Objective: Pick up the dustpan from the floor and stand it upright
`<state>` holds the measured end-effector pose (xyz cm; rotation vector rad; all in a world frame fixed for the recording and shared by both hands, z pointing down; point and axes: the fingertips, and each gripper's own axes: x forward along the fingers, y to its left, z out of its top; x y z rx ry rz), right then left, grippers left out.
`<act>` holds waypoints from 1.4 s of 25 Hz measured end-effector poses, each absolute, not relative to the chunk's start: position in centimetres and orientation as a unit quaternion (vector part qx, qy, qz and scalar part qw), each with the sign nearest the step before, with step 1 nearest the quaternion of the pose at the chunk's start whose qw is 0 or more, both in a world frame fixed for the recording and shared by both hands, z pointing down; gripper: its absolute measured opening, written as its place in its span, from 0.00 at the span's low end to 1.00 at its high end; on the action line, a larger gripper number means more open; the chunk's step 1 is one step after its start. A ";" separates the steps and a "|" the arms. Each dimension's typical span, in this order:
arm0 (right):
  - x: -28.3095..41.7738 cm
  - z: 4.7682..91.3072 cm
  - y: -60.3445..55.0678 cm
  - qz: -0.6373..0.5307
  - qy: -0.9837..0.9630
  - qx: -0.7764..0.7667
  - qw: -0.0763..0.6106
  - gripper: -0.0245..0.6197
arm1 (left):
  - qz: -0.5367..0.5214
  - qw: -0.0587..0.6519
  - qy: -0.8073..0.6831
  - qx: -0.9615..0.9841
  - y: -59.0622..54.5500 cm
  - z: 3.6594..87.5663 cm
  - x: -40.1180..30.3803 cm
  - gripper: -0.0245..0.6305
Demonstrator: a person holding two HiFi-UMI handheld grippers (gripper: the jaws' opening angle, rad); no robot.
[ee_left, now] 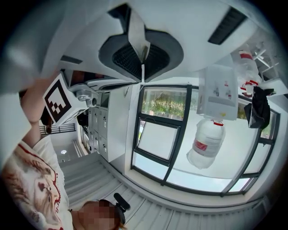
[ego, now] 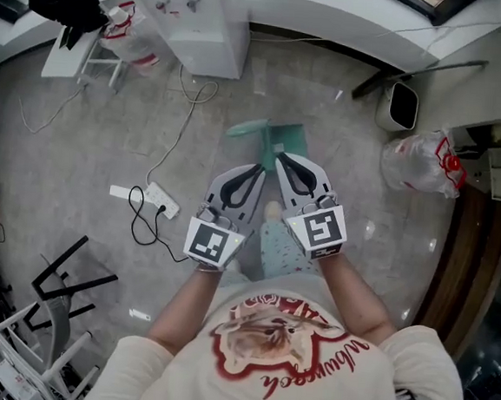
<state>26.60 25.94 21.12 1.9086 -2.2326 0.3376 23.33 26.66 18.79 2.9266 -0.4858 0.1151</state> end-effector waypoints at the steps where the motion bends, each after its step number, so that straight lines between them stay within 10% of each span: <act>1: 25.5 20.5 26.8 0.113 -0.753 0.642 0.093 0.09 | 0.041 0.089 -0.162 0.982 27.7 18.5 22.2 0.09; 16: 5.3 13.0 41.4 0.087 -0.720 0.687 0.049 0.09 | 0.002 0.095 -0.108 0.990 39.6 10.8 2.9 0.09; 35: 6.3 5.9 53.8 0.043 -0.708 0.705 0.016 0.09 | -0.013 0.073 -0.075 0.994 53.9 6.2 3.3 0.09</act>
